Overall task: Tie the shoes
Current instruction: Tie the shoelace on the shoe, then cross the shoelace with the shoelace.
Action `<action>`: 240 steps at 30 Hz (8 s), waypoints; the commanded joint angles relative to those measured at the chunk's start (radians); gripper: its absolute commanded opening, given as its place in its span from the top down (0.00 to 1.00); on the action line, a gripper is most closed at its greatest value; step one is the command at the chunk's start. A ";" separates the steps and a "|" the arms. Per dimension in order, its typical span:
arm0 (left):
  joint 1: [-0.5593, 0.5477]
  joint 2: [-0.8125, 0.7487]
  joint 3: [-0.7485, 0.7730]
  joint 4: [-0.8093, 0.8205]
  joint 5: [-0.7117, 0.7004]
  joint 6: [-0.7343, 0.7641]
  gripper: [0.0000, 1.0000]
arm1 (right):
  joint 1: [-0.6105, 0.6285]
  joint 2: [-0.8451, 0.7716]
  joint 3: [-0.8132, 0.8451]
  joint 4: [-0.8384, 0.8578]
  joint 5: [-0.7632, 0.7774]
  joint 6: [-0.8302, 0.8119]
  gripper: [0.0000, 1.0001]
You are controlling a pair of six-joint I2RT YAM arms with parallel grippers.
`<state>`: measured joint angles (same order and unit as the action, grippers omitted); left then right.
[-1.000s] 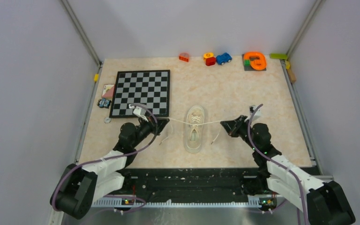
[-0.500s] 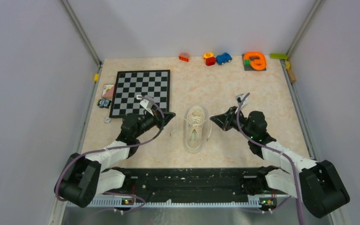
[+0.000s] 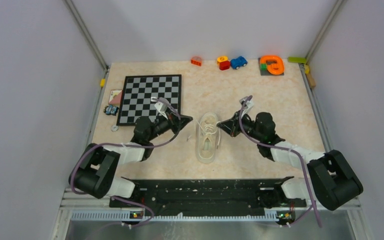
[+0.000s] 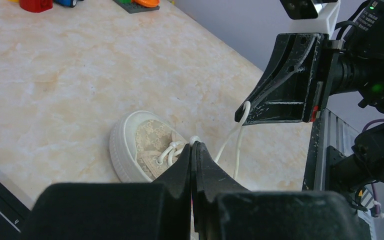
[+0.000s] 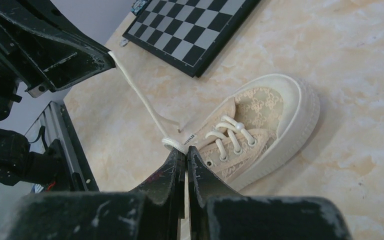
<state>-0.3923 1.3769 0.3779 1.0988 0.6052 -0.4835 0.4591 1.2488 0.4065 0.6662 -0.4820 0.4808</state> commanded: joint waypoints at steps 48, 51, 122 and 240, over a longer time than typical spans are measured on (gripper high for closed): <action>-0.101 0.054 0.333 -0.384 0.200 0.266 0.99 | 0.021 0.116 0.106 0.161 0.051 0.096 1.00; -0.101 0.033 0.345 -0.415 0.205 0.274 0.99 | 0.022 0.116 0.110 0.167 0.039 0.096 1.00; -0.087 -0.001 0.396 -0.502 0.186 0.268 1.00 | -0.003 0.044 0.344 -0.438 -0.253 -0.015 0.95; 0.059 -0.180 0.074 -0.614 0.079 0.262 1.00 | 0.033 0.384 0.594 -0.474 0.042 -0.002 0.92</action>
<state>-0.3386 1.1576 0.4297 0.4740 0.6498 -0.2546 0.4828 1.5799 0.9096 0.2363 -0.4522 0.4908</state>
